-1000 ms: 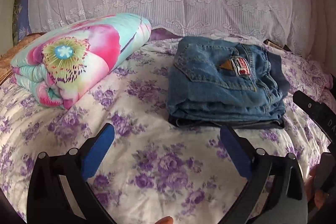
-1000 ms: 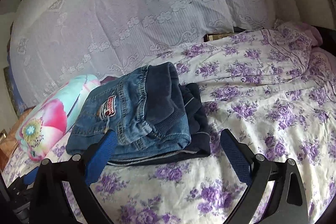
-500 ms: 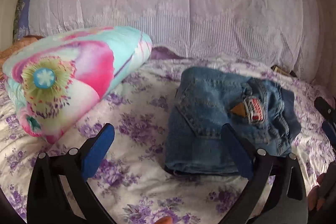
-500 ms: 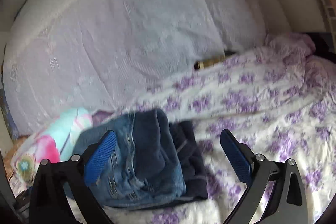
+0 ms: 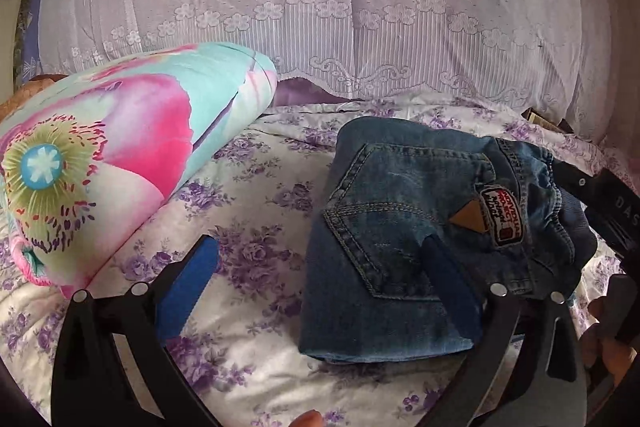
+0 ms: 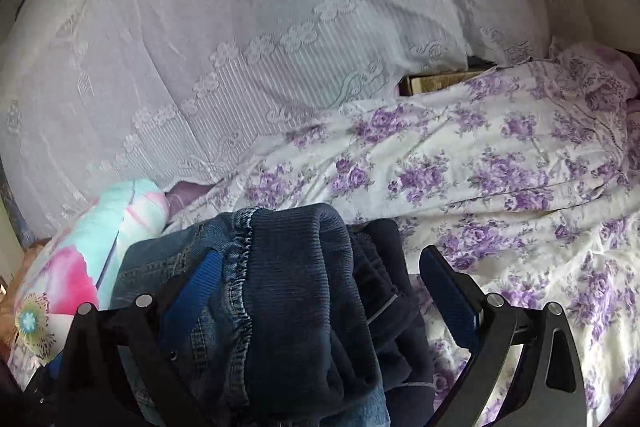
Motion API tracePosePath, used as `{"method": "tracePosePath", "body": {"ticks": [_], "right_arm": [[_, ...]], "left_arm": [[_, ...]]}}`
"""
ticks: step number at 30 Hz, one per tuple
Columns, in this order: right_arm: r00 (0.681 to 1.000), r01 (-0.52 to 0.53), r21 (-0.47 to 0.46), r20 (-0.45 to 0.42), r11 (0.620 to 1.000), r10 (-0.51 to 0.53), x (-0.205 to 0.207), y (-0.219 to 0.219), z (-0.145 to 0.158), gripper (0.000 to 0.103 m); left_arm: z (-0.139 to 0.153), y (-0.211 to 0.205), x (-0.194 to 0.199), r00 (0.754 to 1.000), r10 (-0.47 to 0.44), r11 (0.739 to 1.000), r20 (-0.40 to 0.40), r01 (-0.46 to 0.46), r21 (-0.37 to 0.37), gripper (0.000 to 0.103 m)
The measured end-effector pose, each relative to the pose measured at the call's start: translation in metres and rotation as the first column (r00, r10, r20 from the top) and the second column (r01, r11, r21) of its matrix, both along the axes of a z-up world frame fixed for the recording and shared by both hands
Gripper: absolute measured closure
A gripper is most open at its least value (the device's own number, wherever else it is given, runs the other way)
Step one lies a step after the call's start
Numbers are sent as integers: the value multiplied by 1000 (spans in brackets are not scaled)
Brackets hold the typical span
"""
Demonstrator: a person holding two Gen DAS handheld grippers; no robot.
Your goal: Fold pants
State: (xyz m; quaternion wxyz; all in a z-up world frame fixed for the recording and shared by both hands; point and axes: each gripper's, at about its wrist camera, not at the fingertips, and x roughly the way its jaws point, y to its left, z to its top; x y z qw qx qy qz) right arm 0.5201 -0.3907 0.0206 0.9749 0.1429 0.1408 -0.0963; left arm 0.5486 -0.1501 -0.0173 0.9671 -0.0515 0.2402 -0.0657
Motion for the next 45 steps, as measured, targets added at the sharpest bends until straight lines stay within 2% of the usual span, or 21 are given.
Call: {"method": "tracePosePath", "body": {"ticks": [1, 4, 5, 9, 13, 16, 18, 21, 25, 29, 32, 36, 41, 45], "right_arm": [[1000, 1, -17, -11, 1000, -1, -5, 4, -4, 3], [989, -40, -64, -144, 997, 31, -6, 12, -19, 4], [986, -46, -74, -164, 996, 33, -14, 14, -20, 4], [992, -55, -93, -119, 994, 44, -70, 27, -22, 4], [991, -92, -122, -113, 988, 78, -117, 41, -24, 4], [991, -101, -139, -99, 985, 88, -159, 48, -26, 4], [992, -101, -129, -92, 986, 90, -185, 46, -26, 4], [994, -94, -89, -69, 992, 88, -227, 41, -24, 4], [996, -91, -34, -6, 995, 91, -278, 29, -25, 3], [992, -123, -31, -36, 992, 122, -306, 31, -28, 4], [990, -141, -95, -33, 985, 139, -324, 45, -26, 4], [992, -118, -233, 26, 965, 127, -352, 66, -18, 3], [994, -72, -387, 43, 919, 96, -375, 89, -14, 3], [993, -86, -413, 41, 907, 113, -386, 94, -13, 3]], "left_arm": [[-1, 2, -4, 1000, 4, 1000, -1, -4, 0, 4], [-5, 11, -20, 999, -3, 1000, -39, 2, -21, 4], [-7, 14, -26, 998, -2, 1000, -58, 1, -31, 4], [-18, 30, -57, 991, -11, 996, -134, -2, -92, 4], [-22, 46, -101, 988, 4, 989, -153, -27, -144, 4], [-18, 52, -139, 993, 18, 991, -119, -34, -133, 4], [-14, 50, -165, 997, 26, 996, -75, -32, -88, 4], [-5, 46, -198, 1000, 13, 1000, -12, -14, -24, 4], [4, 43, -247, 999, -7, 1000, 52, 7, 6, 4], [6, 39, -292, 995, -12, 999, 96, 7, 47, 4], [7, 33, -315, 990, -3, 994, 141, -12, 106, 4], [8, 28, -338, 984, 13, 987, 180, -42, 158, 4], [9, 32, -358, 981, 11, 989, 192, -40, 145, 4], [8, 38, -368, 982, 1, 992, 187, -24, 121, 4]]}}
